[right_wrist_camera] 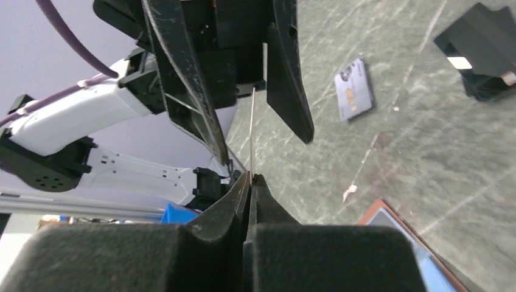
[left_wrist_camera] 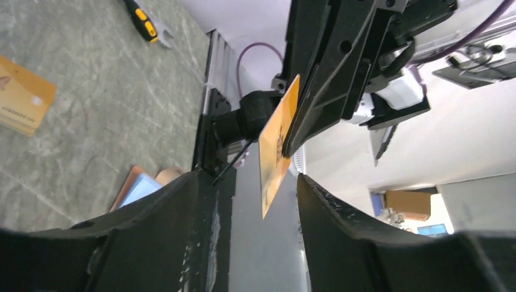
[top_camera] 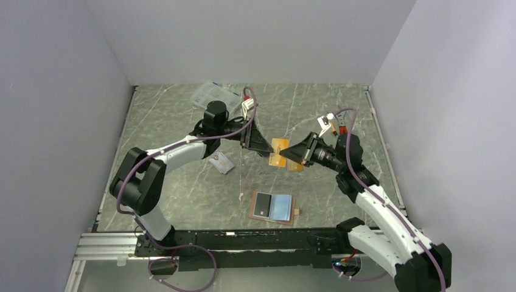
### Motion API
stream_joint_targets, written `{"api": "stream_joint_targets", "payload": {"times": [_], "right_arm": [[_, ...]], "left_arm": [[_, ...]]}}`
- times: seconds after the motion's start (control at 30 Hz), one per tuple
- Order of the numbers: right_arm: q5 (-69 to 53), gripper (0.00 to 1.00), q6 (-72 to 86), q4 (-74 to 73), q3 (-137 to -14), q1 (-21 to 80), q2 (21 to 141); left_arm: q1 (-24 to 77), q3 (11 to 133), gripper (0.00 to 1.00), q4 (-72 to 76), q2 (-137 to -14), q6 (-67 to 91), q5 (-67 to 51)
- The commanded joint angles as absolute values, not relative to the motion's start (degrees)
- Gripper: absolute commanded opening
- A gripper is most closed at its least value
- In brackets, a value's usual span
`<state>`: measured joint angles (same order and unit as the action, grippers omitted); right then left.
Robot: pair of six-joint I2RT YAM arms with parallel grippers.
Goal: Put the credit cards into the card holder
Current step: Insert the credit card into the card holder.
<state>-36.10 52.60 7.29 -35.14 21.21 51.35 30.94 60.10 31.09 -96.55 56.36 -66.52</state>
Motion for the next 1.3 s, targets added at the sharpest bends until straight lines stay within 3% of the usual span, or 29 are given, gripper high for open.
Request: {"api": "stream_joint_targets", "payload": {"times": [0.0, 0.1, 0.23, 0.37, 0.6, 1.27], "right_arm": [[-30.04, 0.00, 47.25, -11.19, -35.40, 21.33, 44.61], [-26.66, 0.00, 48.35, -21.03, -32.11, 21.41, 40.80], [-21.67, 0.00, 51.70, -30.54, -26.59, 21.62, 33.55], [-18.98, 0.00, 53.34, -38.20, -24.10, 21.77, 28.86], [-20.64, 0.00, 53.30, -41.08, -21.60, 21.86, 29.61], [-24.15, 0.00, 49.67, -37.20, -20.25, 22.25, 31.52]], "left_arm": [[30.93, 61.16, 0.68, 19.01, -92.07, 42.99, -64.15], [32.04, 63.49, 0.69, 4.26, -90.91, 24.35, -59.32], [36.92, 64.50, 0.61, -12.76, -90.45, 1.95, -51.55], [43.33, 59.05, 0.59, -16.15, -89.41, -9.76, -43.22], [47.84, 60.75, 0.55, -19.75, -93.14, -13.95, -39.13], [48.45, 60.52, 0.47, -21.09, -95.45, -15.74, -36.06]]}}
